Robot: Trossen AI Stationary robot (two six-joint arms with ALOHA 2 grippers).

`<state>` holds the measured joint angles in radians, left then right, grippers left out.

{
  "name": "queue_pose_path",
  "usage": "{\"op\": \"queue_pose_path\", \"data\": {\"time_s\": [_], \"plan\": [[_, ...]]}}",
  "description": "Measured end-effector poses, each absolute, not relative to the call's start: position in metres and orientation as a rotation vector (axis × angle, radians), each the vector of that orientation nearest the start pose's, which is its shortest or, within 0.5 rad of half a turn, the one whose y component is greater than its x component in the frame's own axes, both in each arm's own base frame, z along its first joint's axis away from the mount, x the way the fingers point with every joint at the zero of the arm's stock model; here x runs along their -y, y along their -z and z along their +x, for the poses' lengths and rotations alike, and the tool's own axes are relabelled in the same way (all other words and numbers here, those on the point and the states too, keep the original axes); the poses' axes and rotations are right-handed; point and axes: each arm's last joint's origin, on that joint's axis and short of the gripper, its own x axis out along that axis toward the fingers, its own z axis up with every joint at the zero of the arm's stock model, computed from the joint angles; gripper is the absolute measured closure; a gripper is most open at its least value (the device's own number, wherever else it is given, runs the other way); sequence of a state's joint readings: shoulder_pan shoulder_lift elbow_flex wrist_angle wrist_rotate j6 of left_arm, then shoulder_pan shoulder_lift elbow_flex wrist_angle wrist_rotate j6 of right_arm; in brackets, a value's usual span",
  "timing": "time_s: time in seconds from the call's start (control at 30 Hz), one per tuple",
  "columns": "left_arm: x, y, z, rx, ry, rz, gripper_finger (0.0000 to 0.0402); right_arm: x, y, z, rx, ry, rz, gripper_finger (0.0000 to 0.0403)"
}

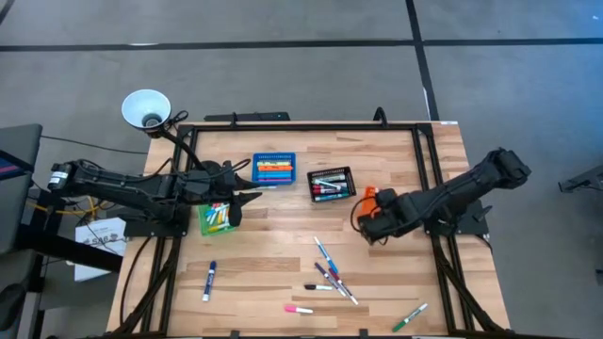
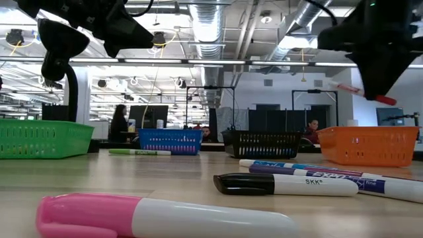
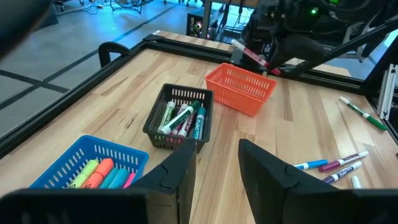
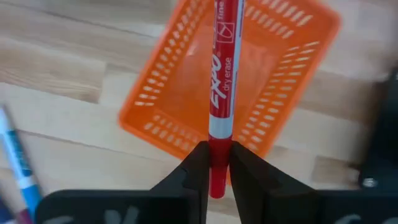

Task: Pick & Place Markers
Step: Put the red marker pen into the orange basket, then put the dark green marker pen into the orange basket

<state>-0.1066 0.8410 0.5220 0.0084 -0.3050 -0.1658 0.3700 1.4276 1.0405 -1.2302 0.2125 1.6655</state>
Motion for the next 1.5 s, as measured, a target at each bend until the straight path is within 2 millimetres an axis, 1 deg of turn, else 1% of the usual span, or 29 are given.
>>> {"op": "queue_pose_path", "data": {"time_s": [0.13, 0.33, 0.5, 0.67, 0.83, 1.03, 1.17, 1.27, 1.37, 1.5], "plan": [[0.011, -0.251, 0.186, -0.287, -0.222, -0.103, 0.0284, -0.073, -0.224, 0.224, -1.177, 1.102, 0.860, 0.0364], [0.011, -0.251, 0.186, -0.278, -0.233, -0.177, 0.0284, -0.068, -0.201, 0.236, -1.317, 1.148, 0.806, 0.0362], [0.011, -0.251, 0.186, -0.278, -0.233, -0.179, 0.0284, -0.057, -0.190, 0.242, -1.355, 1.222, 0.777, 0.0358], [0.011, -0.251, 0.186, -0.278, -0.233, -0.179, 0.0284, -0.043, -0.184, 0.248, -1.368, 1.262, 0.804, 0.0347], [0.012, -0.251, 0.186, -0.281, -0.213, -0.182, 0.0284, -0.034, -0.185, 0.249, -1.404, 1.210, 0.807, 0.0326], [0.013, -0.251, 0.186, -0.285, -0.181, -0.187, 0.0284, -0.031, -0.185, 0.250, -1.500, 1.089, 0.785, 0.0291], [0.013, -0.251, 0.186, -0.285, -0.181, -0.187, 0.0284, -0.037, -0.187, 0.251, -1.592, 0.972, 0.795, 0.0271], [0.013, -0.251, 0.186, -0.285, -0.181, -0.187, 0.0284, -0.048, -0.198, 0.256, -1.640, 0.851, 0.823, 0.0263], [0.013, -0.251, 0.186, -0.285, -0.181, -0.187, 0.0284, -0.066, -0.215, 0.260, -1.668, 0.691, 0.750, 0.0263], [0.013, -0.251, 0.186, -0.285, -0.181, -0.187, 0.0284, -0.099, -0.236, 0.263, -1.654, 0.437, 0.585, 0.0266]]}}
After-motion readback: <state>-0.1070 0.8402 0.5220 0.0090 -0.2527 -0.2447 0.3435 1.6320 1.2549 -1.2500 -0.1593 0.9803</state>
